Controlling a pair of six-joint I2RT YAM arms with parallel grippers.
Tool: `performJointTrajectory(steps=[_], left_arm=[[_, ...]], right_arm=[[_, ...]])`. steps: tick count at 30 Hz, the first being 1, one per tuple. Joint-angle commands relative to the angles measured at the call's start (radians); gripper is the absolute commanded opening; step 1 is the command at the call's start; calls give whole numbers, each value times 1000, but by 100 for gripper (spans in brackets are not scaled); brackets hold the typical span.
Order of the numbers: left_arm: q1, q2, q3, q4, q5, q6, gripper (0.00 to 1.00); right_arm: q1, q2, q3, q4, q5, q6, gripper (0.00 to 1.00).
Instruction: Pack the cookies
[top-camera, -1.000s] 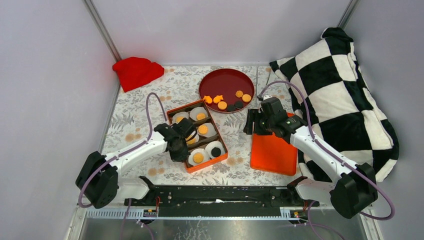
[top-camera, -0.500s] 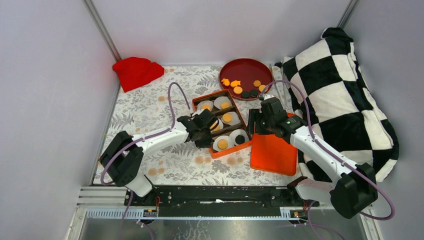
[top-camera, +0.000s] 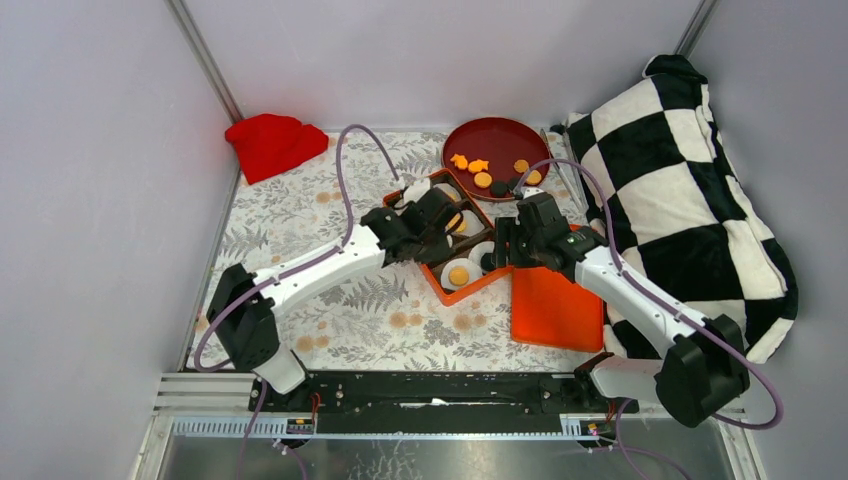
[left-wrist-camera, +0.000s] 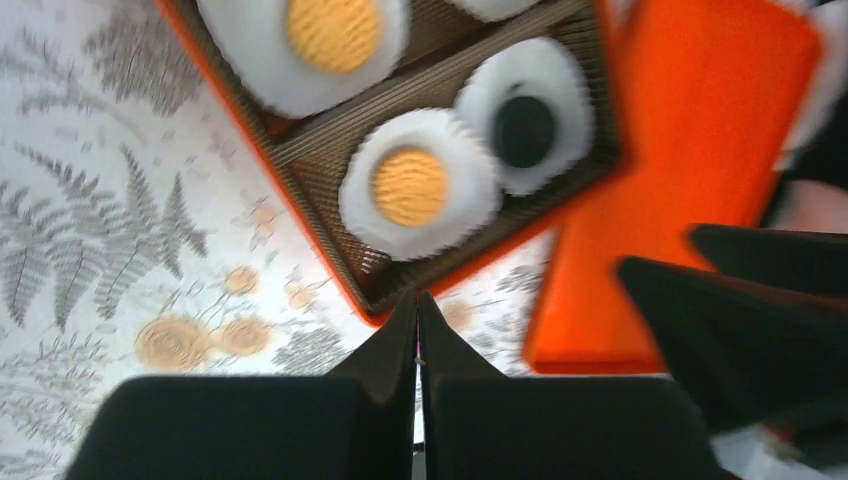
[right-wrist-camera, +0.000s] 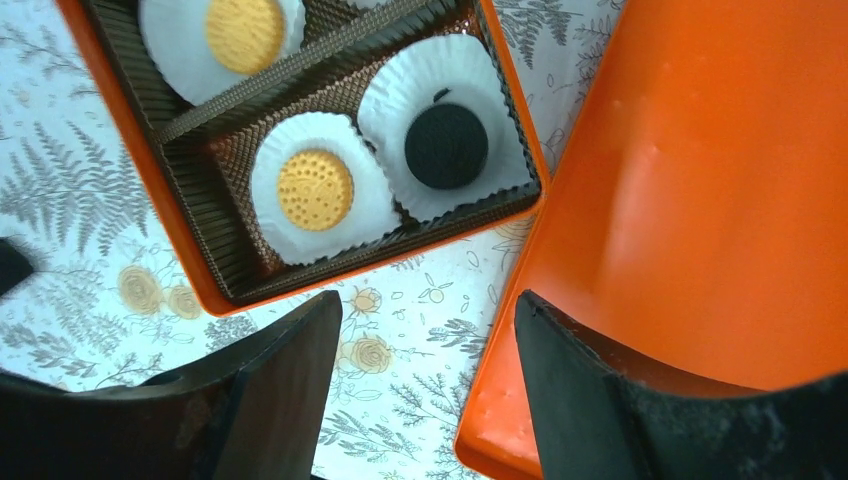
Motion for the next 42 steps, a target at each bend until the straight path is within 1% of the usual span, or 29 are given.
performJointTrajectory(steps=[1,7,10,11,13,14,15,17,18,20,23,27,31,34,42], left_arm=[[8,-40,115,-15,-107,60,0],[68,-28,128,-15,-112,96,0],[158,5,124,44,-88,143,0],[190,27,129,66,-82,165,0],[250,100,161,100,-86,209,0],[279,144,189,106,-88,226,0],[309,189,230,107,-81,250,0],[350,289,324,99,-86,299,0],[366,338,375,96,-90,318,0],[388,429,496,75,-79,357,0],[402,535,614,23,-102,372,0],[418,605,622,21,-139,376,0],[459,630,561,16,-150,366,0],[485,618,493,22,-153,348,0],[499,523,288,46,-191,327,0]], right_arm=[[2,66,71,4,43,-12,71],[1,99,75,15,41,3,71],[1,99,74,14,41,7,68],[1,100,74,15,36,9,66],[1,101,76,16,23,12,52],[2,101,76,17,19,17,41],[2,101,77,15,13,18,31],[2,98,85,1,3,21,18],[2,93,87,-8,-8,21,13],[2,78,85,-24,-23,25,8],[3,47,62,-50,-59,34,6],[3,27,9,-60,-117,54,4],[4,31,-37,-56,-145,68,3],[4,60,-50,-46,-147,70,3],[5,234,2,12,-151,56,4]])
